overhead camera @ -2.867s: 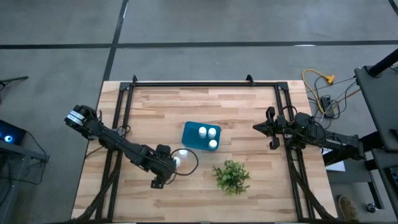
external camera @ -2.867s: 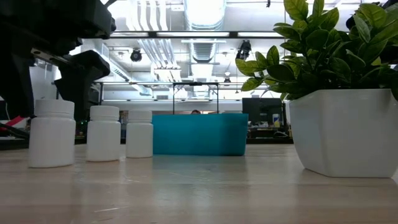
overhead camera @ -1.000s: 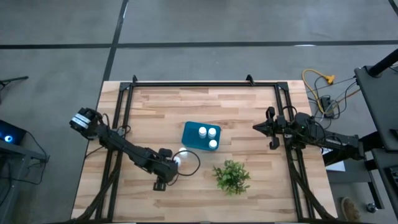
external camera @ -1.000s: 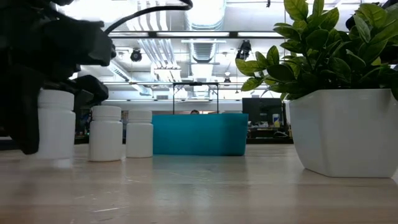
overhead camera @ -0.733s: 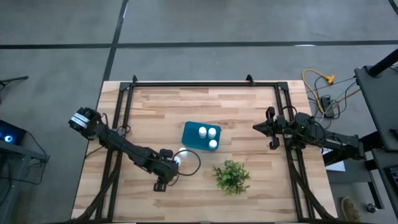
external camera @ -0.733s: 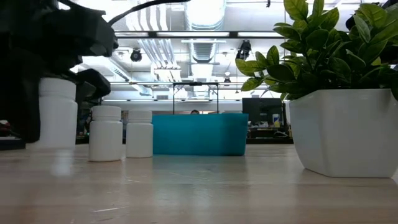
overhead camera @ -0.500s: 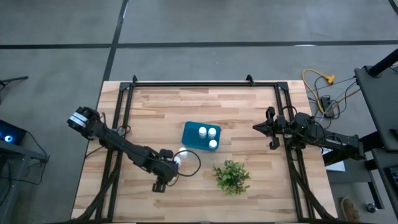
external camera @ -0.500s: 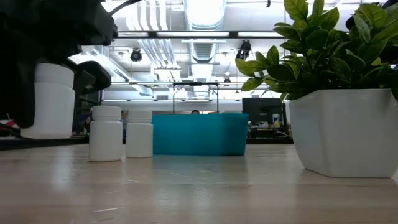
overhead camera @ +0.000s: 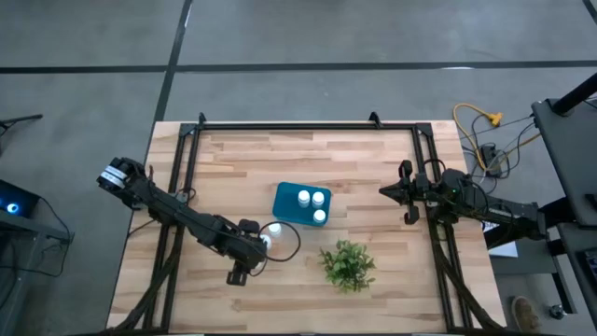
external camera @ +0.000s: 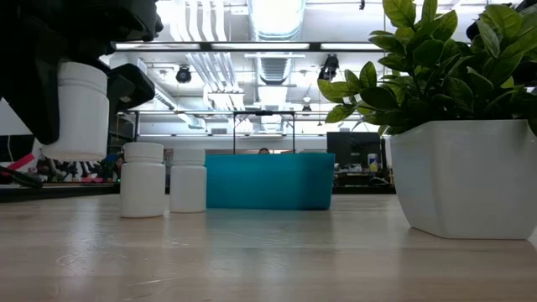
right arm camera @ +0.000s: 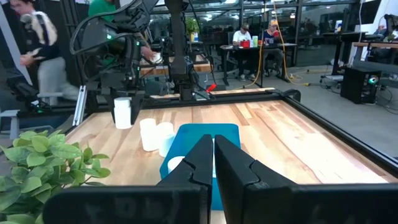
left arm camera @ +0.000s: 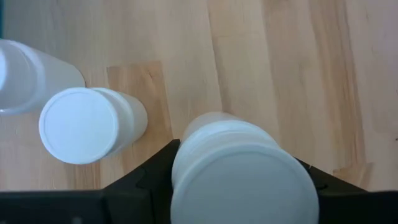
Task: Pick and place pill bottles into a basket
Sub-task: Put the white pill bottle in the blue bin
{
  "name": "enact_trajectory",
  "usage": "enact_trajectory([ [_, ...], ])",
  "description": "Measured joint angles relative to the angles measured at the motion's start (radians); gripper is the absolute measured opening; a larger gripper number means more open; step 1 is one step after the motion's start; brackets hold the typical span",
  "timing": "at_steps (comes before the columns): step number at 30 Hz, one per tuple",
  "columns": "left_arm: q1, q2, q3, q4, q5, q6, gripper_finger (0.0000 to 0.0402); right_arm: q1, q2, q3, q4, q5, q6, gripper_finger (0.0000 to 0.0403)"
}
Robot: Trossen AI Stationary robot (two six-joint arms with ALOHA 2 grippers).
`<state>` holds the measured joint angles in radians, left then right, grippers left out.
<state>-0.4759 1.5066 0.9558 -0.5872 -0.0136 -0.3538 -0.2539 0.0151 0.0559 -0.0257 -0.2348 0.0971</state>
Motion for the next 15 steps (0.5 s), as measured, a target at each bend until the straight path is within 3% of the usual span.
enact_trajectory([
  [15, 0.005, 0.069, -0.03, 0.036, -0.003, 0.001, 0.0175, 0.0, 0.0, 0.0, 0.0, 0.0, 0.0, 0.0009],
])
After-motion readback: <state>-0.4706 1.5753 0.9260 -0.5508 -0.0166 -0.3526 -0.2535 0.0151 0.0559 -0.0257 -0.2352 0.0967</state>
